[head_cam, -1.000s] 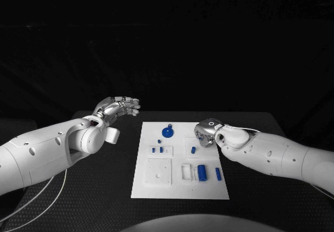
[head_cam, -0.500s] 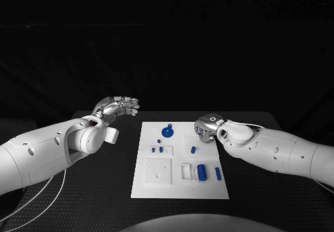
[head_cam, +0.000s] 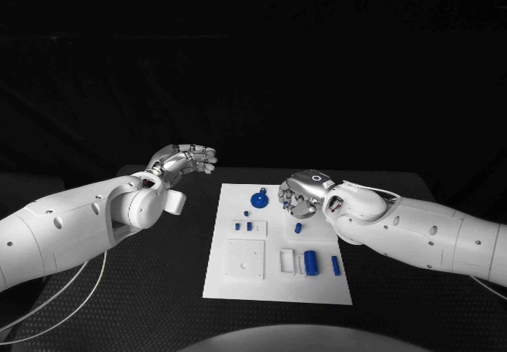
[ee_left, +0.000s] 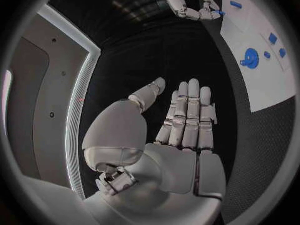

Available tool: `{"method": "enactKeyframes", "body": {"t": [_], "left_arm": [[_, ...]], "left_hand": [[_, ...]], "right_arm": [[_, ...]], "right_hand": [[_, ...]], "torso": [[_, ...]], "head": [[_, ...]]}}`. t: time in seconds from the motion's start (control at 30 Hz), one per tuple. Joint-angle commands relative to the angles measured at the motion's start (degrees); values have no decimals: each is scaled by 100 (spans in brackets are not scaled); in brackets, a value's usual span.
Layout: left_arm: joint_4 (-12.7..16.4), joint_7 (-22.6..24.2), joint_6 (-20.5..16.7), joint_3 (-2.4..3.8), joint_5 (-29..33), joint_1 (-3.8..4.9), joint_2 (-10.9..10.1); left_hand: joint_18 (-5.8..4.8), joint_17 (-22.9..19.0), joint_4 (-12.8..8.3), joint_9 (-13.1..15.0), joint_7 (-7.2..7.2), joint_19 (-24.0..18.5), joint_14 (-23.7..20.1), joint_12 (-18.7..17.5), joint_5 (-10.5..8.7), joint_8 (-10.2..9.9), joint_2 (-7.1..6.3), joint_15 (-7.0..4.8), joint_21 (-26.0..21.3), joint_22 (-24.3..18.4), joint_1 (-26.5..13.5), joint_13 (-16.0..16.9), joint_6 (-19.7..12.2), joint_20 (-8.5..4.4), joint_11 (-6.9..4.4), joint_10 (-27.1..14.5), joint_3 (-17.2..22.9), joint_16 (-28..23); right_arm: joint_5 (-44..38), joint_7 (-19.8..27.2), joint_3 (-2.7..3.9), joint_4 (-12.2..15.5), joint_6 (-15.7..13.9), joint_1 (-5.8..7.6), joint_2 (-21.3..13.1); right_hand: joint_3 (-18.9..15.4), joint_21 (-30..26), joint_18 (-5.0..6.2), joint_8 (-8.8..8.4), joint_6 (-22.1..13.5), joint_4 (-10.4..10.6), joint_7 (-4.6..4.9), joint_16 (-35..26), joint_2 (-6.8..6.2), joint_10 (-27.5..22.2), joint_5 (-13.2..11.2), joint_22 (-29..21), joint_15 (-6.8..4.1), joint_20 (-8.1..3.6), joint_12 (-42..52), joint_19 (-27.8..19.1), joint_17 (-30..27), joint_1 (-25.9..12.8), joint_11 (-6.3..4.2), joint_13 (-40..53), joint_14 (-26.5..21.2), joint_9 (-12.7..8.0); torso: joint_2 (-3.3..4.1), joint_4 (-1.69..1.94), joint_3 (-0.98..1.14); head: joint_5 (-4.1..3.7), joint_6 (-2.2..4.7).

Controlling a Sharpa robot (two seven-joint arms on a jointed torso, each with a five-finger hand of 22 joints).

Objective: Assemble the parts on the task board

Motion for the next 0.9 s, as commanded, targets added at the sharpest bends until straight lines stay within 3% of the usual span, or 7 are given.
{"method": "enactKeyframes", "body": {"t": [0.03,0.1,0.3,0.6,0.7,0.9], "left_arm": [[-19,26,72,5,33,9,14],[-23,25,70,5,33,11,16],[-67,20,70,5,33,32,62],[-117,11,78,5,33,59,143],[-121,15,82,5,33,62,160],[-144,7,86,5,33,66,202]], "left_hand": [[81,8,6,-9,-10,-5,3,-39,9,19,-2,26,-20,10,-57,-5,-50,34,-8,-36,-25,-22],[81,10,7,-9,-10,-5,4,-39,9,19,-2,26,-21,10,-57,-5,-51,34,-8,-36,-25,-24],[81,15,8,-10,-9,-5,4,-39,9,20,-4,27,-23,12,-58,-5,-51,35,-8,-36,-26,-29],[82,23,11,-10,-10,-6,5,-39,9,22,-7,27,-26,14,-57,-6,-52,35,-8,-36,-25,-36],[82,26,12,-11,-10,-6,6,-38,9,23,-9,28,-27,15,-58,-6,-52,36,-8,-36,-25,-39],[82,28,13,-11,-10,-6,6,-38,9,23,-10,28,-28,15,-58,-6,-52,36,-8,-36,-25,-41]], "right_arm": [[378,300,2,99,-296,-20,37],[556,389,2,130,-368,-59,65],[564,484,1,135,-389,-224,243],[194,495,-35,-7,-369,-527,518],[86,475,-52,-39,-359,-591,572],[-71,448,-131,-84,-274,-666,674]], "right_hand": [[29,35,88,17,31,13,21,31,-5,47,0,128,-45,8,2,36,7,39,6,10,-1,6],[31,36,88,15,29,14,22,30,-2,46,0,128,-44,8,0,36,8,39,7,12,-2,6],[31,38,88,7,21,17,26,22,14,38,6,126,-41,8,-11,32,13,36,11,18,-4,6],[28,41,88,1,15,12,29,16,26,35,9,127,-38,8,-20,28,17,37,13,24,-5,7],[28,42,88,0,15,10,29,15,27,35,9,127,-38,8,-21,27,17,38,13,25,-4,7],[27,43,88,0,15,8,29,15,27,36,8,127,-38,8,-21,27,18,38,13,26,-4,8]], "torso": [[2,12,3],[2,10,-4],[1,11,-12],[-1,17,-7],[1,8,-9],[0,6,-7]], "head": [[151,-29],[233,-51],[574,-141],[934,-286],[1001,-311],[1030,-307]]}}
